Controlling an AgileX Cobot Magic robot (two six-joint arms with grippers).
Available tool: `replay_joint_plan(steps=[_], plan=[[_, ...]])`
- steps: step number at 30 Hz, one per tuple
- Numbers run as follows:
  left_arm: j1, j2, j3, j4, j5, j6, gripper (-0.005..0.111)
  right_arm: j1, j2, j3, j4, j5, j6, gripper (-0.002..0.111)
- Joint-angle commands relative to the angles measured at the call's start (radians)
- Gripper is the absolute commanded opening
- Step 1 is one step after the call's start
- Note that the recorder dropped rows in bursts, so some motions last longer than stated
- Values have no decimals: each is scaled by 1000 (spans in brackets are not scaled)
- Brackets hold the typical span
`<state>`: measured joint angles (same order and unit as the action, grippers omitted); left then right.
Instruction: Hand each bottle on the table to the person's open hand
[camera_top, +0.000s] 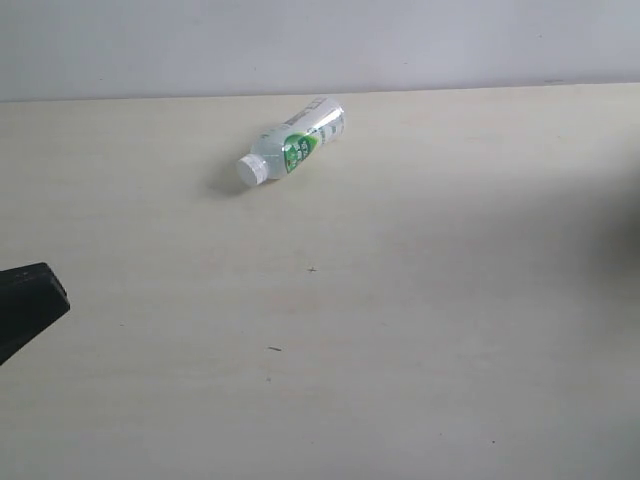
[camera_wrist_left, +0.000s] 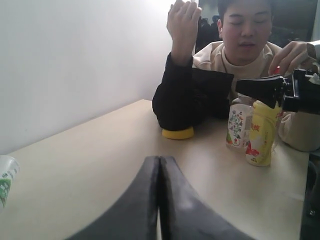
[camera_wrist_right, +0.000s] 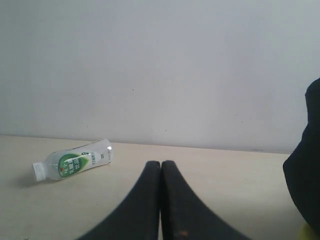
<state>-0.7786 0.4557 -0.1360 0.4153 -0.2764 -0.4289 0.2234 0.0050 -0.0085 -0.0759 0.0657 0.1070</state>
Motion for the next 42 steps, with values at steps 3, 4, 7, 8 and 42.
replay_joint_plan(steps=[3, 4, 7, 8, 42], plan=[[3, -2, 4, -8, 11, 5, 0, -3, -5, 3, -1, 1, -1, 0], [3, -2, 4, -8, 14, 5, 0, -3, -5, 3, -1, 1, -1, 0], [3, -2, 4, -8, 41, 5, 0, -3, -5, 3, -1, 1, -1, 0], [3, -2, 4, -8, 54, 5, 0, -3, -5, 3, -1, 1, -1, 0], [3, -2, 4, 0, 116, 10, 0, -3, -5, 3, -1, 1, -1, 0]])
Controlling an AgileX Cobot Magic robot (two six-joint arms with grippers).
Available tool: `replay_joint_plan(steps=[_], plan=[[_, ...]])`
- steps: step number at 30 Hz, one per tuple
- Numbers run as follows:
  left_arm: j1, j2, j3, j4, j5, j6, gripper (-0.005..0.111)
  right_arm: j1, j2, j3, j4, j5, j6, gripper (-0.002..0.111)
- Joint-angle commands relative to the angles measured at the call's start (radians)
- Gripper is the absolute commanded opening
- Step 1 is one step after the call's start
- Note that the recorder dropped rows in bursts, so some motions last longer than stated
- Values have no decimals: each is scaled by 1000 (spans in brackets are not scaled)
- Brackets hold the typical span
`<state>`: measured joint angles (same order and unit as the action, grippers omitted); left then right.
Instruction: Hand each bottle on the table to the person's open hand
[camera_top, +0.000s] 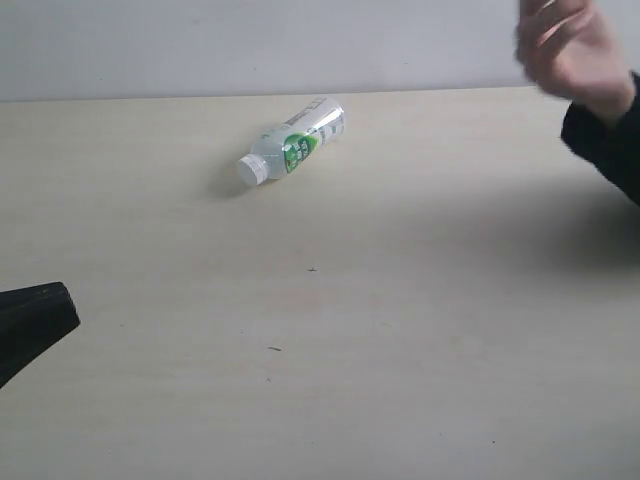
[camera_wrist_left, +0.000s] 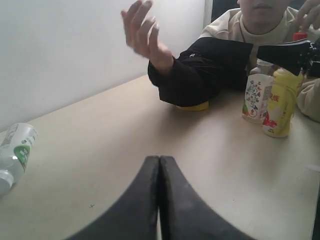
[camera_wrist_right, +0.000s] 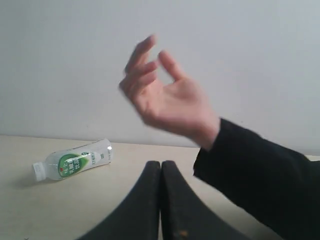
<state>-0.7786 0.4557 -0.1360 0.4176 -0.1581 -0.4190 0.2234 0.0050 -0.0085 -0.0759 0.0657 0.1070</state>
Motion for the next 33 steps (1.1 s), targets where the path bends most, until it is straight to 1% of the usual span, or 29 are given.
replay_joint_plan(steps=[1, 5, 7, 8, 10, 12, 14, 17, 19, 21, 24, 25, 28, 29, 30, 31, 32, 33], plan=[[3, -2, 4, -2, -2, 0, 0, -3, -5, 3, -1, 1, -1, 0], [3, -2, 4, -2, -14, 7, 0, -3, -5, 3, -1, 1, -1, 0], [3, -2, 4, -6, -78, 33, 0, -3, -5, 3, -1, 1, -1, 0], [3, -2, -2, -24, -117, 45, 0, -3, -5, 3, -1, 1, -1, 0], [3, 3, -39, -106, -160, 72, 0, -3, -5, 3, -1, 1, -1, 0], [3, 25, -90, -185, -169, 164, 0, -3, -5, 3, -1, 1, -1, 0], [25, 77, -160, -312, -170, 309, 0, -3, -5, 3, -1, 1, -1, 0], [91, 193, -268, -475, -174, 448, 0, -3, -5, 3, -1, 1, -1, 0], [140, 290, -354, -503, -147, 499, 0, -3, -5, 3, -1, 1, -1, 0], [194, 403, -447, -503, -67, 507, 0, -3, -5, 3, -1, 1, -1, 0], [281, 561, -622, -503, 142, 563, 0, -3, -5, 3, -1, 1, -1, 0], [309, 629, -701, -499, 236, 595, 0, -3, -5, 3, -1, 1, -1, 0], [388, 783, -880, -494, 434, 650, 0, -3, -5, 3, -1, 1, -1, 0], [404, 823, -942, -491, 503, 652, 0, -3, -5, 3, -1, 1, -1, 0], [431, 922, -1063, -487, 637, 652, 0, -3, -5, 3, -1, 1, -1, 0], [433, 962, -1111, -480, 688, 652, 0, -3, -5, 3, -1, 1, -1, 0], [434, 1059, -1229, -470, 814, 664, 0, -3, -5, 3, -1, 1, -1, 0], [434, 1108, -1275, -470, 861, 678, 0, -3, -5, 3, -1, 1, -1, 0]])
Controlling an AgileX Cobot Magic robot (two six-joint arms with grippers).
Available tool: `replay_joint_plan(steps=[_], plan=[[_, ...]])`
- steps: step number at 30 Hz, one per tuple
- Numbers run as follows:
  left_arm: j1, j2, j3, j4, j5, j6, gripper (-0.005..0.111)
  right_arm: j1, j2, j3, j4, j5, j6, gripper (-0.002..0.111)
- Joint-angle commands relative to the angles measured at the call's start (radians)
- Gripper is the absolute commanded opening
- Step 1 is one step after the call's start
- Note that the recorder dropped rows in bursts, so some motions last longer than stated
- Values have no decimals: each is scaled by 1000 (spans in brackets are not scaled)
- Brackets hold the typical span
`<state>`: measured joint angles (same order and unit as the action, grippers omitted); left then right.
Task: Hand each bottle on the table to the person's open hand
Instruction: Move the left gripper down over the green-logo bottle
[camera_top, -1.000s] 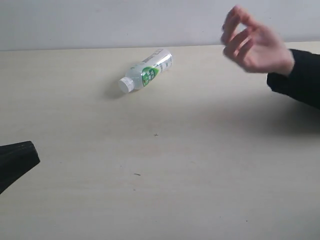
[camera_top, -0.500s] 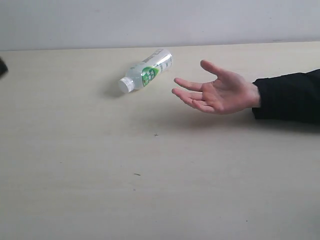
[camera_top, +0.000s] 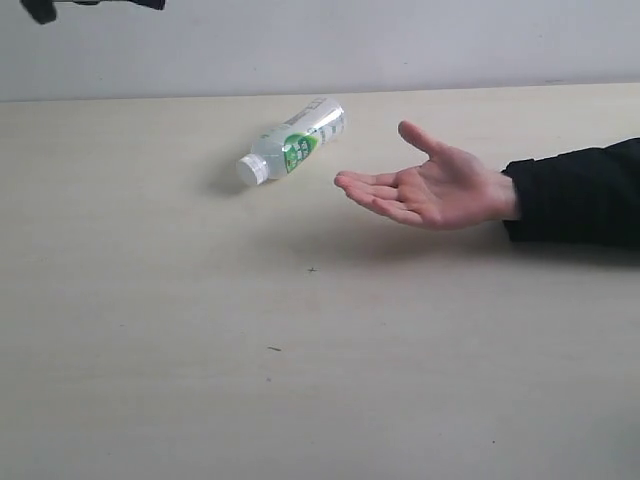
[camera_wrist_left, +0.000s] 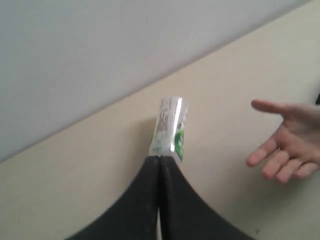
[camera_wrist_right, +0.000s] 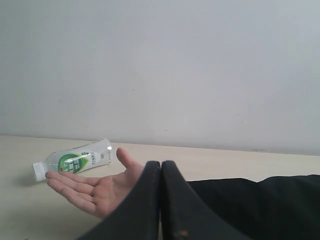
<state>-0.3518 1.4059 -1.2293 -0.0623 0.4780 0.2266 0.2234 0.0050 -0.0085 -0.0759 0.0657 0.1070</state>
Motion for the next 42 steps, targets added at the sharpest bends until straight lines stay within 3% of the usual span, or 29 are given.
replay_joint_plan(steps=[1, 4, 9, 14, 19, 30, 38, 42], plan=[[7, 255, -292, 10, 329, 44, 0, -3, -5, 3, -1, 1, -1, 0], [7, 456, -516, 8, 502, 44, 0, -3, -5, 3, -1, 1, -1, 0], [7, 721, -774, 8, 684, 69, 0, -3, -5, 3, -1, 1, -1, 0], [7, 905, -1004, 8, 743, 67, 0, -3, -5, 3, -1, 1, -1, 0], [7, 997, -1141, 3, 743, 69, 0, -3, -5, 3, -1, 1, -1, 0], [5, 1062, -1173, 2, 722, 103, 2, -3, -5, 3, -1, 1, -1, 0], [3, 1066, -1173, -3, 650, 80, 54, -3, -5, 3, -1, 1, -1, 0], [3, 1070, -1173, -3, 589, 57, 61, -3, -5, 3, -1, 1, -1, 0]])
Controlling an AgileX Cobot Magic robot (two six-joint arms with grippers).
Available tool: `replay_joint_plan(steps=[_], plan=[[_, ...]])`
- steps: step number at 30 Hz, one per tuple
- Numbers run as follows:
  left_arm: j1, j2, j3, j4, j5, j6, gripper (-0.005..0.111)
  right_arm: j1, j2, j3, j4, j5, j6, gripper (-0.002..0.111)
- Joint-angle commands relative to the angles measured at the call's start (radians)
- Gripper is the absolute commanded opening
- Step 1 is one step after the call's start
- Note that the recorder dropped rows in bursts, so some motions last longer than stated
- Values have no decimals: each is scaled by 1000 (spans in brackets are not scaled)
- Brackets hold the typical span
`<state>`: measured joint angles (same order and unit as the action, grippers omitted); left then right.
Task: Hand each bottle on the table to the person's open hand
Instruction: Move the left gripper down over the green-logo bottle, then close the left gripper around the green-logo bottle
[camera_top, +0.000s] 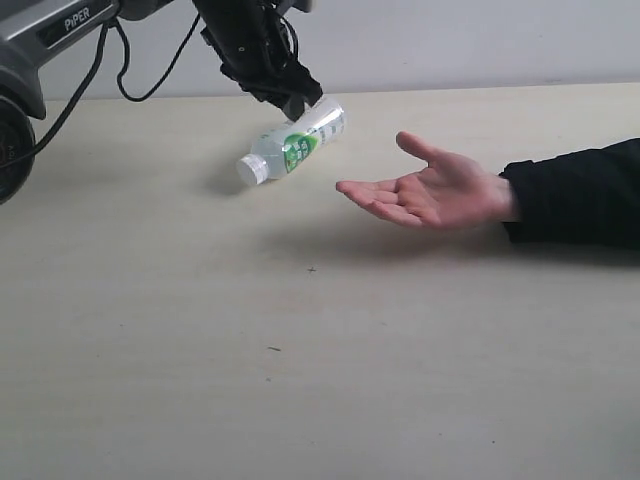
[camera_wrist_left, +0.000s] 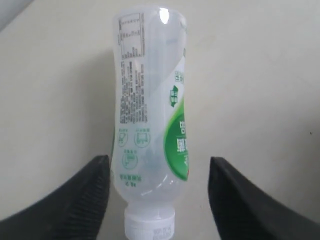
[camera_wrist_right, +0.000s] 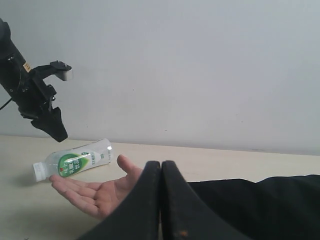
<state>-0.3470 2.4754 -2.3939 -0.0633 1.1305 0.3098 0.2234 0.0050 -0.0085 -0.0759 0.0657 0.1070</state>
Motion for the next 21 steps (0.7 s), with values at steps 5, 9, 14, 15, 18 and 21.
replay_joint_plan(steps=[5, 9, 14, 15, 18, 21], plan=[[-3, 28, -8, 1, -102, -24, 62, -3, -5, 3, -1, 1, -1, 0], [-3, 50, -8, 3, -129, -24, 75, -3, -5, 3, -1, 1, -1, 0], [-3, 74, -8, 7, -161, 4, 75, -3, -5, 3, -1, 1, -1, 0], [-3, 81, -8, 7, -169, 12, 75, -3, -5, 3, -1, 1, -1, 0], [-3, 97, -8, 7, -189, 35, 75, -3, -5, 3, -1, 1, -1, 0], [-3, 114, -8, 7, -192, 81, 75, -3, -5, 3, -1, 1, -1, 0]])
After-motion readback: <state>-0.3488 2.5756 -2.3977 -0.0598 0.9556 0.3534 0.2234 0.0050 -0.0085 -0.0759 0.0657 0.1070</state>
